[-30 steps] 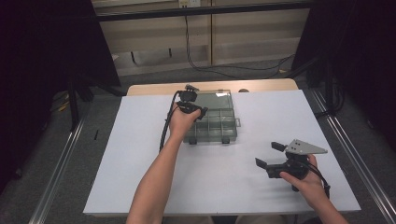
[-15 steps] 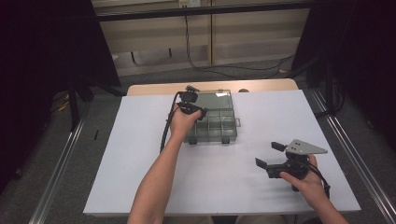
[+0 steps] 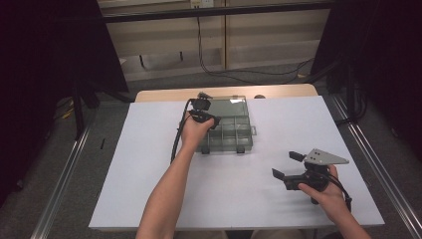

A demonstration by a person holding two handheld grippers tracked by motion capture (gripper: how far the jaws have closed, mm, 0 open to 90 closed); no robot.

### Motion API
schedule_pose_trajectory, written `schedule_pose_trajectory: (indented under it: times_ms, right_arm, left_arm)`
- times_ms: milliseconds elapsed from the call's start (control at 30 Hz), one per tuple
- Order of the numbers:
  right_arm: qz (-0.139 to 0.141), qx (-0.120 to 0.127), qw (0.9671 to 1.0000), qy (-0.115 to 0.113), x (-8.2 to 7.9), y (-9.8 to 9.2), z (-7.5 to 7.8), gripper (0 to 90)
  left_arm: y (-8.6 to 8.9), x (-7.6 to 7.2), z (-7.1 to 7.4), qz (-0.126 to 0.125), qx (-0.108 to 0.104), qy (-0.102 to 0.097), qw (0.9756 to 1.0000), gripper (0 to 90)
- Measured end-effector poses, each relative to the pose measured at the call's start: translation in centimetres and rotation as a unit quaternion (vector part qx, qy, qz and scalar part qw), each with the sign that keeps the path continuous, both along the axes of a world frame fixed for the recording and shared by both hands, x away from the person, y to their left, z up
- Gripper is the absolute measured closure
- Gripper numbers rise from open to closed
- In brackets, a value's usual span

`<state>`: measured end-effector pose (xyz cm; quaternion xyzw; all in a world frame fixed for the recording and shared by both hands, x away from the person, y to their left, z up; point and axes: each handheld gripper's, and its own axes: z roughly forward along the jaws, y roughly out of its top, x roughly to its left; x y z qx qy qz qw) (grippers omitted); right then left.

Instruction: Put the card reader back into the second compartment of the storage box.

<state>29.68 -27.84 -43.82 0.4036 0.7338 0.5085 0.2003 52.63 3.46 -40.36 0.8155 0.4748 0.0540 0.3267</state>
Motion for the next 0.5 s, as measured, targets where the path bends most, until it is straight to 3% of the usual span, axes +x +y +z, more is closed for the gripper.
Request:
schedule_pose_trajectory:
  times_ms: [500]
  right_arm:
    - [-0.001, 0.0, 1.0, 0.0, 0.01, -0.03, 0.0, 8.9]
  left_arm:
    - [0.02, 0.05, -0.36, 0.004, 0.003, -0.003, 1.0, 73.7]
